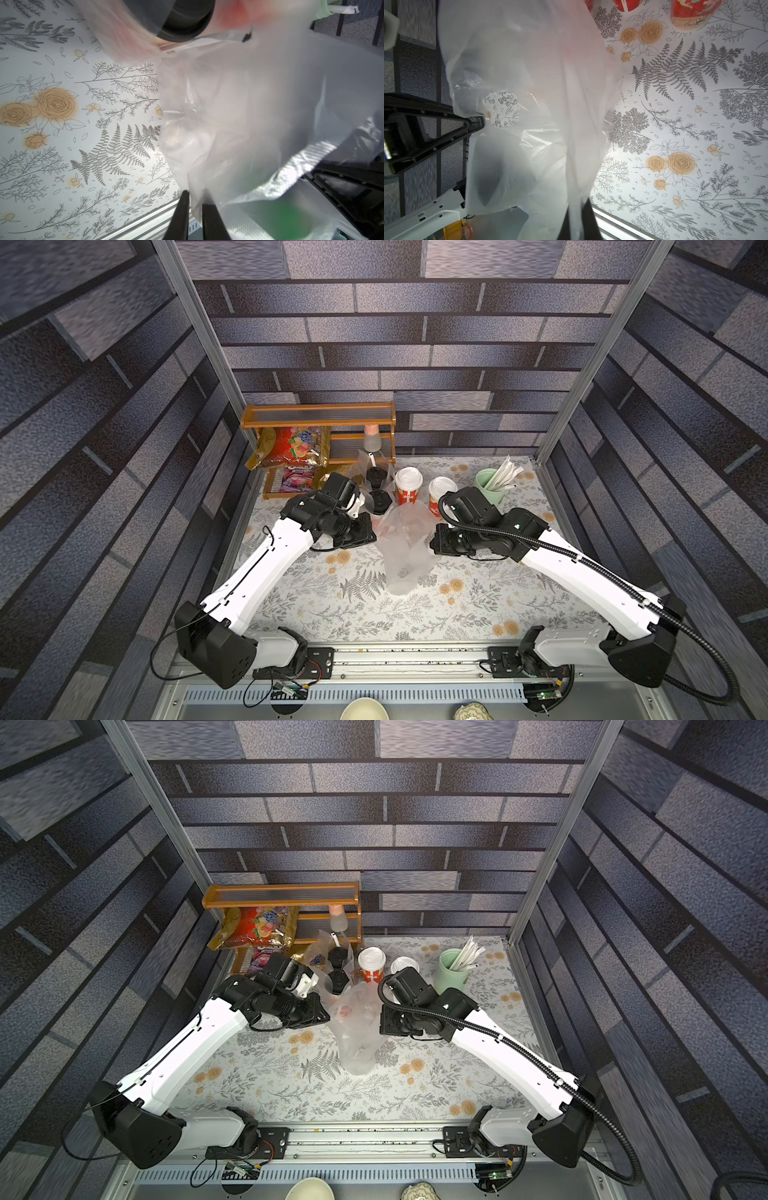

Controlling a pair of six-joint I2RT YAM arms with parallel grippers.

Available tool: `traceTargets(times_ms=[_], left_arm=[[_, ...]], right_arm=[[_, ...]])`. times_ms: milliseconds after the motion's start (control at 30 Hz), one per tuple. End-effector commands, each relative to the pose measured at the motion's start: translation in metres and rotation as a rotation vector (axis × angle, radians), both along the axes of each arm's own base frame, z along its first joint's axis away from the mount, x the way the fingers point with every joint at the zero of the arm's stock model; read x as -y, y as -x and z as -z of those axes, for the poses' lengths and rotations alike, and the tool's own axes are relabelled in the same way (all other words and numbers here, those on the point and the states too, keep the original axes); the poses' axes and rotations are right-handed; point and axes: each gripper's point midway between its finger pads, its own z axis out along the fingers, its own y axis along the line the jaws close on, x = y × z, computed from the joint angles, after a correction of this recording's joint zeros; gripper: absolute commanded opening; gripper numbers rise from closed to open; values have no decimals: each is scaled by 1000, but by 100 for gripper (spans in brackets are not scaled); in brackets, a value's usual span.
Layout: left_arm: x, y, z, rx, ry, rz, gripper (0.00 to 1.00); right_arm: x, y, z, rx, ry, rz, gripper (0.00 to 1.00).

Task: Pack milk tea into plastic carrier bags
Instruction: Adjust the plastic carrier bag at the center of the board.

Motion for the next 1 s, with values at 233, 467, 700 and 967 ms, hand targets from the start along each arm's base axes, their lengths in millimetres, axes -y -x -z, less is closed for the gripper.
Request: traceTargets(times_ms=[233, 467, 700, 967], left_arm=[[-8, -6, -13, 23, -103, 15, 64], [8, -9, -35, 63, -225, 176, 83], [32, -6, -27, 27, -318, 345, 90], [71, -10, -44, 59, -250, 388, 92]], right_arm=[[-6, 2, 9, -7, 4, -60, 0], [-10, -1, -6, 18, -12, -80, 0], [-10, -4, -12, 32, -7, -82, 0], [-12, -7, -17, 47, -25, -73, 0]])
